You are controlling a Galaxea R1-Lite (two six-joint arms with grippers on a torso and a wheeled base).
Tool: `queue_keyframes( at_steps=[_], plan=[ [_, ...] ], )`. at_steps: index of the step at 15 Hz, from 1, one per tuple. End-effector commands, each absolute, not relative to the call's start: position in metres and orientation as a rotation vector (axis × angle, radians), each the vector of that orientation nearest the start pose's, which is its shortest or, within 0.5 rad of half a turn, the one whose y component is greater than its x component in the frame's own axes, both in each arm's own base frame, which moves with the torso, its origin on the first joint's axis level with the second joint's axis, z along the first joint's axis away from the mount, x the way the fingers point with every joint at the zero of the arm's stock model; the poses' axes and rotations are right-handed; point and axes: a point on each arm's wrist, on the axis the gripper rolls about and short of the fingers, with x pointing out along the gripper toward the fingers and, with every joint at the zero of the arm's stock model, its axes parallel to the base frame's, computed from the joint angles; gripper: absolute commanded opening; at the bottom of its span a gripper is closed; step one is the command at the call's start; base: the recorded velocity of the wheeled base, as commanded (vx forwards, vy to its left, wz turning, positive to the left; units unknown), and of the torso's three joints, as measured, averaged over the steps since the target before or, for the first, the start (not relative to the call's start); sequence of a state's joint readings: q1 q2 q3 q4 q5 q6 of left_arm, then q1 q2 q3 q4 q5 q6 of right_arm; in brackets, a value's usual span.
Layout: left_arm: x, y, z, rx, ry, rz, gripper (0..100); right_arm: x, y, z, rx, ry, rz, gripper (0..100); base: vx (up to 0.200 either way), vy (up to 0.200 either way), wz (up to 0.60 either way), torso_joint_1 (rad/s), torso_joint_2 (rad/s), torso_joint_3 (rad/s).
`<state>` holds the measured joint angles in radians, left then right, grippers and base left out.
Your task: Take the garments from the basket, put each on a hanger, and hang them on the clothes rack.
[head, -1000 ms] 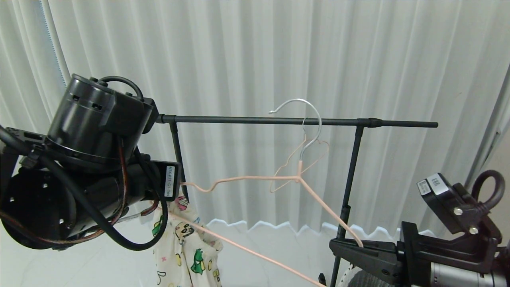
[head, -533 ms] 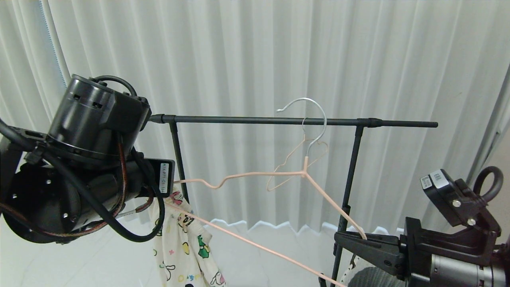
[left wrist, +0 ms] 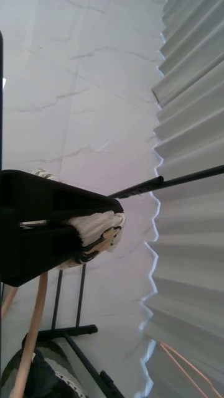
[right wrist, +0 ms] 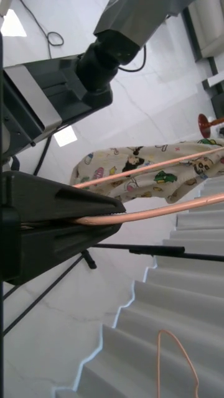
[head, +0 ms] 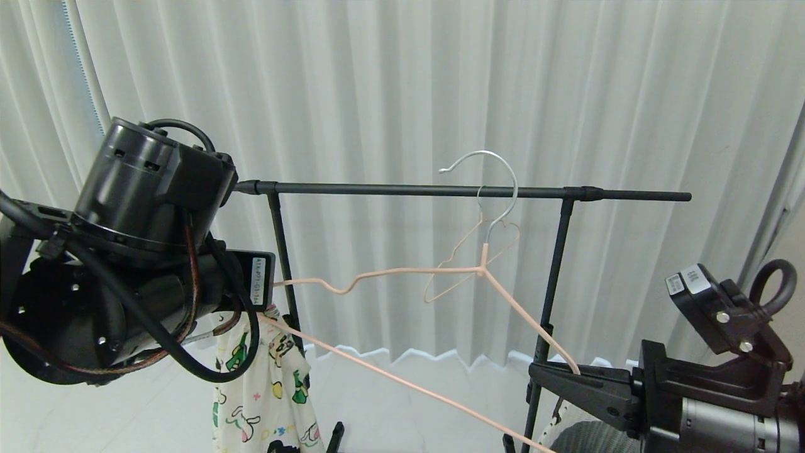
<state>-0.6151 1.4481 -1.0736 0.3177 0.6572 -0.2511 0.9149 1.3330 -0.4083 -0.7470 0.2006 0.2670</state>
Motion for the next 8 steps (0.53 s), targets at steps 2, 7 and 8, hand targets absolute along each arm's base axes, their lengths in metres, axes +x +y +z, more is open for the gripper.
queue_keyframes(
  at_steps=[2, 7, 8],
  plan=[
    [0.194, -0.12, 0.242, 0.167, 0.543, 0.111, 0, 0.117, 0.155, 0.18, 0.174, 0.319, 1.067, 0, 0.0, 0.0, 0.0, 0.0, 0.0, 0.0],
    [0.189, -0.129, 0.243, 0.171, 0.536, 0.068, 0, 0.119, 0.158, 0.178, 0.166, 0.325, 1.068, 0, 0.0, 0.0, 0.0, 0.0, 0.0, 0.0],
    [0.188, -0.133, 0.243, 0.152, 0.534, 0.059, 0, 0.12, 0.16, 0.177, 0.164, 0.33, 1.07, 0, 0.0, 0.0, 0.0, 0.0, 0.0, 0.0]
  ],
)
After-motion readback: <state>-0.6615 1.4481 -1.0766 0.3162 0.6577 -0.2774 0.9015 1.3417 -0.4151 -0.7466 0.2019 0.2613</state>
